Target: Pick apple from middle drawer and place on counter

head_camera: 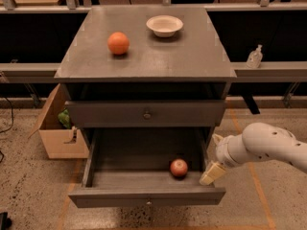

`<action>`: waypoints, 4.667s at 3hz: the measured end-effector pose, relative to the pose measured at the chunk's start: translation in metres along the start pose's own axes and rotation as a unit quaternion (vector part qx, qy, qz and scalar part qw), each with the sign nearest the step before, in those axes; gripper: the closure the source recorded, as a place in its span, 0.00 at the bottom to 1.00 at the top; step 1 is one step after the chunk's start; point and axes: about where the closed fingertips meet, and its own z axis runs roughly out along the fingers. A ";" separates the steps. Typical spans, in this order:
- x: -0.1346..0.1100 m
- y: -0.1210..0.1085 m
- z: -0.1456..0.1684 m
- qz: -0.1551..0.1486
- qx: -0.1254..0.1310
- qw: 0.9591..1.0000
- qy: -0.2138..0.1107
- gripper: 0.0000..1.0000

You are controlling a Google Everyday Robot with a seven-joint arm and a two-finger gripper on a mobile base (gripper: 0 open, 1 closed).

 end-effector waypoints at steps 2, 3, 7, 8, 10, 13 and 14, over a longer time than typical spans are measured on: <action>0.004 -0.012 0.074 -0.015 -0.034 0.999 -0.019 0.00; 0.005 -0.016 0.103 -0.018 -0.035 0.999 -0.016 0.00; 0.014 -0.019 0.184 -0.020 -0.054 0.998 0.000 0.00; 0.013 -0.011 0.199 -0.024 -0.068 0.997 -0.001 0.00; -0.002 -0.005 0.214 -0.027 -0.084 0.996 -0.022 0.18; 0.005 0.010 0.185 -0.003 -0.102 0.994 -0.027 0.87; -0.007 0.008 0.114 0.021 -0.099 0.995 -0.014 1.00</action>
Offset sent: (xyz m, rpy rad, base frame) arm 0.0570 0.0315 -0.1033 0.0701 0.0432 0.0854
